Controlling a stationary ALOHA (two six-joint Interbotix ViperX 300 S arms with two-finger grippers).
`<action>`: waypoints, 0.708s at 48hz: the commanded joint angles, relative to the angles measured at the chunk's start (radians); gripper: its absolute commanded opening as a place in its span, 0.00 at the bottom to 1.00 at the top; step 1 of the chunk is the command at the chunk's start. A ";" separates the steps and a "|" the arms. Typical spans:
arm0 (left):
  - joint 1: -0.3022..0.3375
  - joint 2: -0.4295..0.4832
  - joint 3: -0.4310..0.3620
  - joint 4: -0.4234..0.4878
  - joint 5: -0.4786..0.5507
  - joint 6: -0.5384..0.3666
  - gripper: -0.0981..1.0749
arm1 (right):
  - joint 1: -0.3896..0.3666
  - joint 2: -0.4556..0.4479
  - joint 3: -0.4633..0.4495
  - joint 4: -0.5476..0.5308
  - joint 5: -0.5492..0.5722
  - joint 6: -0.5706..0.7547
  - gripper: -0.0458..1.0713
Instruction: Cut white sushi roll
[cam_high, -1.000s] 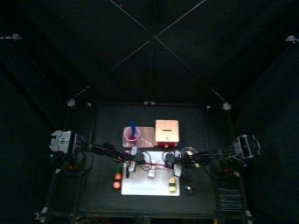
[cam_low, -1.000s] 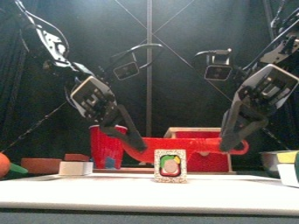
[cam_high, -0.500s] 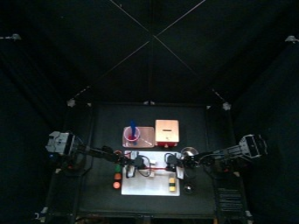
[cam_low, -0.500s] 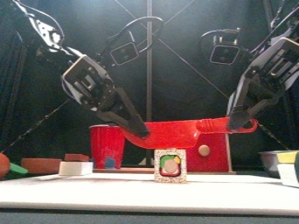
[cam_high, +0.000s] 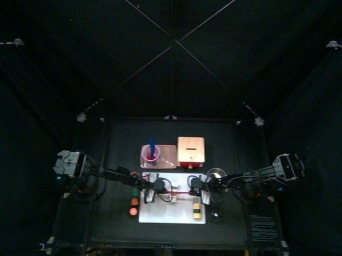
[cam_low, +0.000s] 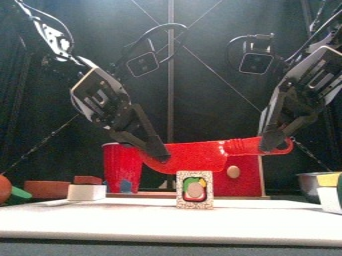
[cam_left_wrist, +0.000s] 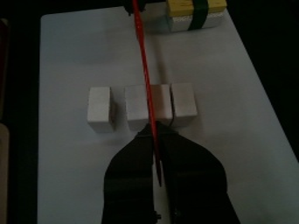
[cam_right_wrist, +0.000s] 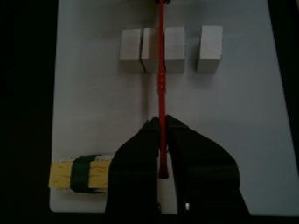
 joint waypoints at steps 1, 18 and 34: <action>0.003 0.009 0.008 0.002 0.011 0.006 0.37 | 0.009 0.008 -0.009 0.005 0.005 -0.002 0.37; -0.002 0.037 0.011 0.002 0.011 0.006 0.37 | 0.025 0.066 -0.020 0.043 -0.003 0.000 0.37; -0.067 0.061 0.008 -0.048 0.043 0.006 0.37 | 0.072 0.126 -0.029 0.107 -0.025 -0.002 0.37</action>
